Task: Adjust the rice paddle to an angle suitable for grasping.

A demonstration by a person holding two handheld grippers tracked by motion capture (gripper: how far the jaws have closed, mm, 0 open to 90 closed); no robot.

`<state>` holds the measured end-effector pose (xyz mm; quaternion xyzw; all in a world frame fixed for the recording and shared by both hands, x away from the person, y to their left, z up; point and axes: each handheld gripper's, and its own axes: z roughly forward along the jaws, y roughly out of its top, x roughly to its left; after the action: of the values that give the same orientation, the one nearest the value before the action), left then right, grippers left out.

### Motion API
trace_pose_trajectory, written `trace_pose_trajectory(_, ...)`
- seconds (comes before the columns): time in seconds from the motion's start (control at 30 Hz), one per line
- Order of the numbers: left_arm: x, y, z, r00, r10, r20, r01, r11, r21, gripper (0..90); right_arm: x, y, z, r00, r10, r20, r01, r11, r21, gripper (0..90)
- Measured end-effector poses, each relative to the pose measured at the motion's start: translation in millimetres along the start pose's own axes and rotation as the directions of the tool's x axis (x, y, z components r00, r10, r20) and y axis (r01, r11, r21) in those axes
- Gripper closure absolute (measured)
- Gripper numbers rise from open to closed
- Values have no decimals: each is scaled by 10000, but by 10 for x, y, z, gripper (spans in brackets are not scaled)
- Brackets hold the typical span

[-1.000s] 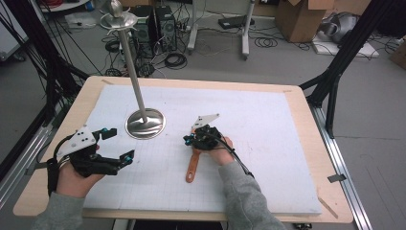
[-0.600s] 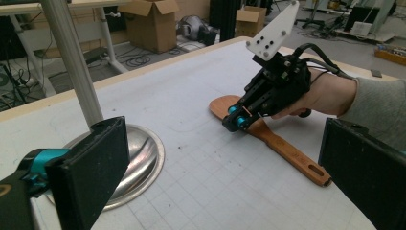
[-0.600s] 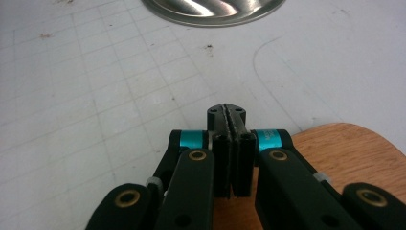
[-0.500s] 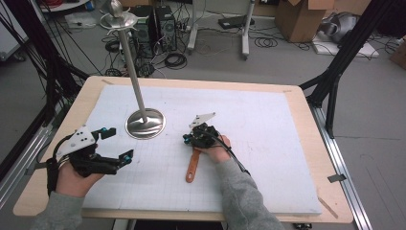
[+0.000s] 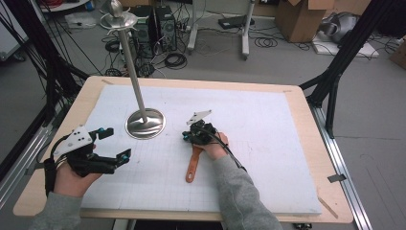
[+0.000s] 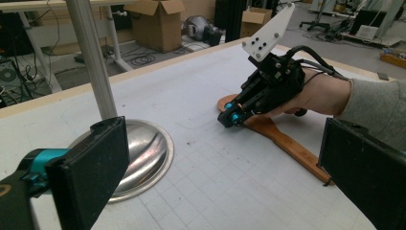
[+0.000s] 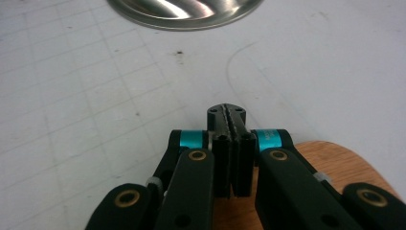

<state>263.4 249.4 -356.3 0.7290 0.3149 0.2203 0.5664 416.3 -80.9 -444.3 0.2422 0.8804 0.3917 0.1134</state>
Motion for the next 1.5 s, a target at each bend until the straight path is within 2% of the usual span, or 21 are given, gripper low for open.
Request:
trace_pose_trajectory(0.2,39,1,-45,9999,-67,-159,66,9999,-84,40,-30,0,-5,9991,-259,323,256,9996,110,891)
trace_pose_trajectory(0.33,38,12,-56,9998,-69,-169,66,9998,-169,41,-47,-14,-34,9989,-311,338,304,9993,220,891)
trace_pose_trajectory(0.5,39,28,-48,9998,-46,-193,41,9997,-248,40,-57,-78,-111,9994,-152,298,146,9996,233,891)
trace_pose_trajectory(0.67,32,24,0,9999,-60,-149,58,9999,-159,40,-76,-177,-225,9997,38,259,-45,9996,271,891)
trace_pose_trajectory(1.1,-15,50,196,9996,52,265,-53,10000,63,40,-114,-420,-499,9987,452,243,-459,9985,308,891)
trace_pose_trajectory(1.3,-27,74,254,9991,77,422,-78,10000,23,40,-68,-463,-593,9990,201,407,-226,9980,599,891)
trace_pose_trajectory(1.5,-43,76,330,9984,61,558,-67,9999,108,40,-64,-593,-706,9984,479,307,-491,9980,387,891)
